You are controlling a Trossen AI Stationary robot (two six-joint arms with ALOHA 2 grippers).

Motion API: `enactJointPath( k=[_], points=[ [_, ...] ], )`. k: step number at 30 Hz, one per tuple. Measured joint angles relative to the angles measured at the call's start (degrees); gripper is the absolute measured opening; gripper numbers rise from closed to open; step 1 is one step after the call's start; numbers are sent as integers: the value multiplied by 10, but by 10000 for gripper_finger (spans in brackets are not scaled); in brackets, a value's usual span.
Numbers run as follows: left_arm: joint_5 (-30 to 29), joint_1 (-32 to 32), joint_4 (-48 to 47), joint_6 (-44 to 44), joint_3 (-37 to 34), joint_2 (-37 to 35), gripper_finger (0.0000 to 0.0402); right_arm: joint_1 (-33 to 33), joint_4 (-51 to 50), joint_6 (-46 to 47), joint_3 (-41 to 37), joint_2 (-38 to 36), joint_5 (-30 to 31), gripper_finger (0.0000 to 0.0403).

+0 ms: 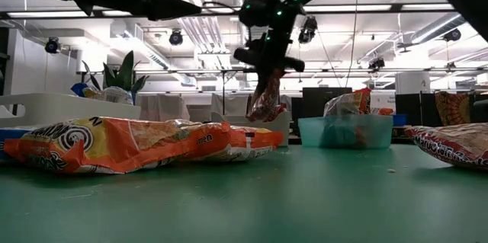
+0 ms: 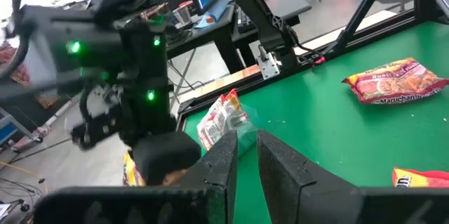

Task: Sort Maruchan noodles
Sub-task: Put the red noodle pack into the gray bin

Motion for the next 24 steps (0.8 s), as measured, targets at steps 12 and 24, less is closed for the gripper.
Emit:
enactJointPath(
  k=[12, 24],
  points=[
    [0, 0, -8, -2, 0, 4, 39, 0, -132, -20, 157, 139, 37, 37],
    [0, 0, -14, -2, 0, 4, 39, 1, -149, -12, 181, 167, 60, 65]
  ],
)
